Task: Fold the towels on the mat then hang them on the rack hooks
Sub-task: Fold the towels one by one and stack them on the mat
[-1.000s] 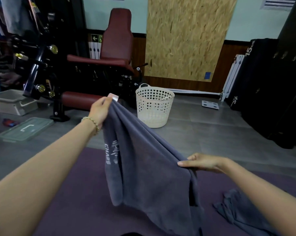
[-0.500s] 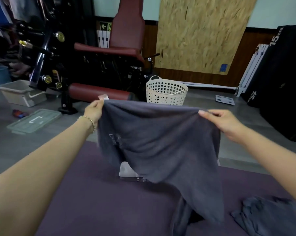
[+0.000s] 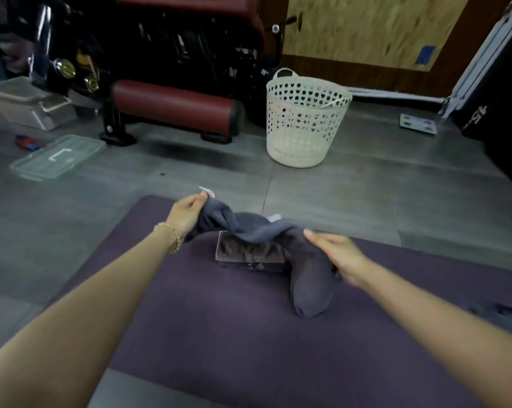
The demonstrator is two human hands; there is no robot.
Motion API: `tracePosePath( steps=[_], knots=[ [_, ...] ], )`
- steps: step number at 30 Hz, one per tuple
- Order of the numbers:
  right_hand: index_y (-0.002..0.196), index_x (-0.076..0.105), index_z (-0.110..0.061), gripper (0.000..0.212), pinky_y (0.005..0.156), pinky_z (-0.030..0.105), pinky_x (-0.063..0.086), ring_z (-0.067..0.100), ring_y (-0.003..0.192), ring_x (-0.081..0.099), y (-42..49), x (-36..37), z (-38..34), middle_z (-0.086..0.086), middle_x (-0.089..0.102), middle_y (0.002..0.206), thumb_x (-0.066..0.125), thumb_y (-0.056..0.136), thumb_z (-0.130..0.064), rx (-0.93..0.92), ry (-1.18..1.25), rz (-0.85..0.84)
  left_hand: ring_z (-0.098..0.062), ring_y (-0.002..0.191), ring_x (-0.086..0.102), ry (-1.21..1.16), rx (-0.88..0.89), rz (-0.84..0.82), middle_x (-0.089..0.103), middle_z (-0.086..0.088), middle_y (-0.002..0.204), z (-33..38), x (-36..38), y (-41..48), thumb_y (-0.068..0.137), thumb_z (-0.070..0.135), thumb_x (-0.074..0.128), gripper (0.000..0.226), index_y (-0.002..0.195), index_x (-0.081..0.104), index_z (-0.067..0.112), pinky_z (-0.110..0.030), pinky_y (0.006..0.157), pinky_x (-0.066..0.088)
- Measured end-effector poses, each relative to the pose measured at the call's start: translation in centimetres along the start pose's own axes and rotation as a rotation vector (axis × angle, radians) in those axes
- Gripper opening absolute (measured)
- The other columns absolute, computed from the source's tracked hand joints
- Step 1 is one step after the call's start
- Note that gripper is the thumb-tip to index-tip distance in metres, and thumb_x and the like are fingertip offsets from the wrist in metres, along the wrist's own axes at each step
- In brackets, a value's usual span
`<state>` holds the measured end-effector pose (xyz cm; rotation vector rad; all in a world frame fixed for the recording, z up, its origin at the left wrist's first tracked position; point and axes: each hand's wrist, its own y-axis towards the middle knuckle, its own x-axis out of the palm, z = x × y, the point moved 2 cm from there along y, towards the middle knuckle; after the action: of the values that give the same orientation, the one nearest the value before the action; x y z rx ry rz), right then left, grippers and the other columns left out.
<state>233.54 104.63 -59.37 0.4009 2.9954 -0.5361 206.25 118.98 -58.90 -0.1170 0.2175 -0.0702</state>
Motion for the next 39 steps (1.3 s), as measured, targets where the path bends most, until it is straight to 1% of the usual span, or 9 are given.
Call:
tracePosePath(
  steps=[2,7,12,18,21,25,32,36,39],
  knots=[
    [0.099,0.074,-0.009,0.026,0.087,0.029,0.053,0.017,0.093,0.068,1.2,2.0,5.7,0.004,0.074,0.095,0.064,0.089,-0.031,0.093,-0.103,-0.052,-0.02,0.078,0.053,0.089,-0.086,-0.067,0.062,-0.006,0.077,-5.0,1.5,-0.8,0.097,0.026,0.051,0.028,0.087,0.067,0.006,-0.016,0.059,0.045],
    [0.128,0.055,-0.016,0.035,0.091,0.026,0.046,0.016,0.11,0.058,2.4,4.7,14.7,-0.001,0.061,0.12,0.045,0.1,-0.034,0.4,-0.2,-0.37,-0.026,0.116,0.056,0.304,-0.351,-0.222,0.062,-0.009,0.119,-15.0,4.4,-1.5,0.096,0.038,0.05,0.042,0.116,0.066,0.005,-0.034,0.104,0.04],
    [0.127,0.056,-0.014,0.032,0.094,0.027,0.045,0.017,0.11,0.058,4.8,0.2,19.3,0.003,0.06,0.129,0.05,0.099,-0.028,0.444,-0.233,-0.287,-0.021,0.082,0.056,0.248,-0.372,-0.266,0.061,-0.009,0.087,-19.1,9.7,-1.3,0.099,0.016,0.046,0.028,0.082,0.064,0.003,-0.03,0.082,0.045],
    [0.119,0.061,-0.009,0.026,0.087,0.029,0.043,0.027,0.116,0.057,8.2,-7.3,24.4,0.009,0.062,0.117,0.058,0.094,-0.014,0.387,-0.203,0.004,-0.018,0.071,0.054,0.278,-0.343,-0.406,0.061,-0.008,0.082,-20.9,20.3,-0.5,0.1,0.025,0.045,0.029,0.077,0.06,0.014,-0.02,0.07,0.05],
    [0.129,0.056,-0.008,0.038,0.09,0.019,0.038,0.015,0.115,0.054,9.2,-8.6,26.8,0.01,0.057,0.13,0.062,0.092,-0.013,0.349,-0.257,0.018,-0.023,0.109,0.056,0.407,-0.289,-0.548,0.059,-0.009,0.118,-21.7,25.9,-1.0,0.1,0.033,0.043,0.033,0.119,0.057,0.01,-0.027,0.099,0.04],
    [0.138,0.048,-0.016,0.047,0.089,0.012,0.037,0.009,0.112,0.051,9.7,-8.6,29.1,0.004,0.053,0.132,0.061,0.093,-0.022,0.343,-0.248,-0.061,-0.023,0.134,0.039,0.505,-0.339,-0.609,0.038,-0.01,0.148,-24.0,30.9,-1.3,0.099,0.039,0.041,0.059,0.147,0.026,0.007,-0.024,0.106,0.029],
    [0.117,0.06,-0.025,0.022,0.089,0.019,0.047,0.007,0.105,0.057,9.6,-10.8,31.5,-0.001,0.06,0.126,0.049,0.098,-0.03,0.292,-0.051,-0.009,-0.011,0.096,0.047,0.227,-0.335,-0.278,0.049,0.006,0.1,-24.0,33.5,-1.3,0.092,0.028,0.061,0.052,0.133,0.039,0.007,-0.016,0.078,0.036],
    [0.117,0.061,-0.018,0.04,0.084,0.029,0.052,0.02,0.105,0.064,8.0,-14.9,31.4,0.004,0.064,0.122,0.04,0.097,-0.046,0.384,0.213,0.073,-0.016,0.078,0.05,0.281,-0.157,-0.439,0.056,0.002,0.071,-20.7,36.0,-3.0,0.097,0.027,0.052,0.022,0.081,0.059,0.014,-0.023,0.061,0.04],
    [0.114,0.06,-0.014,0.061,0.073,0.037,0.057,0.025,0.091,0.071,6.1,-18.3,31.3,0.009,0.072,0.104,0.027,0.094,-0.061,0.544,0.448,0.044,-0.012,0.087,0.059,0.328,-0.025,-0.769,0.07,-0.006,0.094,-18.2,39.4,-7.9,0.098,0.029,0.049,0.028,0.097,0.067,0.008,-0.03,0.083,0.046]
  ],
)
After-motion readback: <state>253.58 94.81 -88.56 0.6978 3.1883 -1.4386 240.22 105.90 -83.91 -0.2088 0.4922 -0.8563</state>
